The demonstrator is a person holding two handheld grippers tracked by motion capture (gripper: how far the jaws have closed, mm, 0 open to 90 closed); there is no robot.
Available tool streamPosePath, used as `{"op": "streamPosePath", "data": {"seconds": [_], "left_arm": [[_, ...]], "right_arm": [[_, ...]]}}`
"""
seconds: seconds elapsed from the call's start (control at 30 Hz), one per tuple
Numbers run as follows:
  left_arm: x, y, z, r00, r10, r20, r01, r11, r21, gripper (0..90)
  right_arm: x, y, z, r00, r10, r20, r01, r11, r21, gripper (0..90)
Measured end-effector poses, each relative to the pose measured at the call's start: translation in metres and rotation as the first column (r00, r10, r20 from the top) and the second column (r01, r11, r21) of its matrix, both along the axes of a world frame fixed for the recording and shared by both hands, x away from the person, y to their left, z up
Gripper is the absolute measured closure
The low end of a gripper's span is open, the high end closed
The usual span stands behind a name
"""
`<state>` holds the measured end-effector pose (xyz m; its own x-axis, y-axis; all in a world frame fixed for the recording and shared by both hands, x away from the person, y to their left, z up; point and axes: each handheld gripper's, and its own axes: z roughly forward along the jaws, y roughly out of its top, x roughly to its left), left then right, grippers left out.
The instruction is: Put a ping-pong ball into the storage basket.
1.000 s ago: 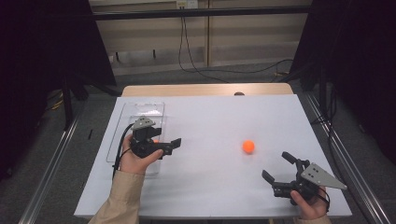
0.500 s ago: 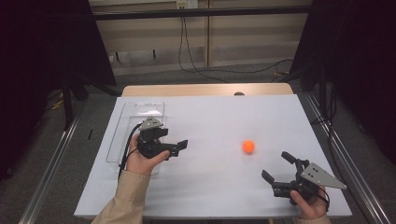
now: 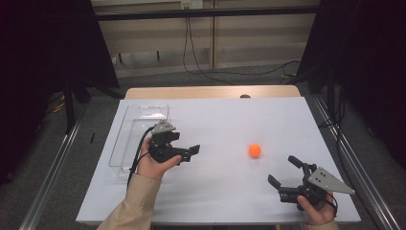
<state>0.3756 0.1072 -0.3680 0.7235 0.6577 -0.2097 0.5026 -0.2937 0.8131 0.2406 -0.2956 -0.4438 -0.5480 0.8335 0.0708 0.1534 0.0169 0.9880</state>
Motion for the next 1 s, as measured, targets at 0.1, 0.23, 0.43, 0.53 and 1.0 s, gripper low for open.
{"op": "streamPosePath", "data": {"seconds": [0.1, 0.23, 0.43, 0.53, 1.0], "left_arm": [[0.000, -0.003, -0.001, 1.0000, -0.005, -0.002, 0.005, 1.0000, 0.002, 8.3], [0.000, -0.006, -0.002, 1.0000, -0.009, -0.002, 0.009, 1.0000, 0.001, 8.2], [0.001, -0.013, -0.003, 0.9999, -0.016, 0.001, 0.016, 0.9999, 0.005, 8.1], [0.001, -0.015, -0.004, 0.9998, -0.020, 0.001, 0.020, 0.9998, 0.008, 8.1], [0.000, -0.028, -0.009, 0.9987, -0.050, 0.009, 0.050, 0.9983, 0.032, 8.0]], "right_arm": [[0.000, 0.000, 0.000, 1.0000, -0.002, -0.001, 0.002, 1.000, 0.000, 1.7], [0.000, 0.000, 0.000, 1.0000, -0.002, -0.002, 0.002, 1.000, 0.000, 1.7], [0.000, 0.000, 0.000, 1.0000, -0.002, -0.001, 0.002, 1.000, 0.000, 1.7], [0.000, 0.000, 0.000, 1.0000, -0.001, -0.001, 0.001, 1.000, 0.000, 1.7], [0.000, 0.000, 0.000, 1.0000, -0.002, -0.002, 0.002, 1.000, -0.001, 1.7]]}}
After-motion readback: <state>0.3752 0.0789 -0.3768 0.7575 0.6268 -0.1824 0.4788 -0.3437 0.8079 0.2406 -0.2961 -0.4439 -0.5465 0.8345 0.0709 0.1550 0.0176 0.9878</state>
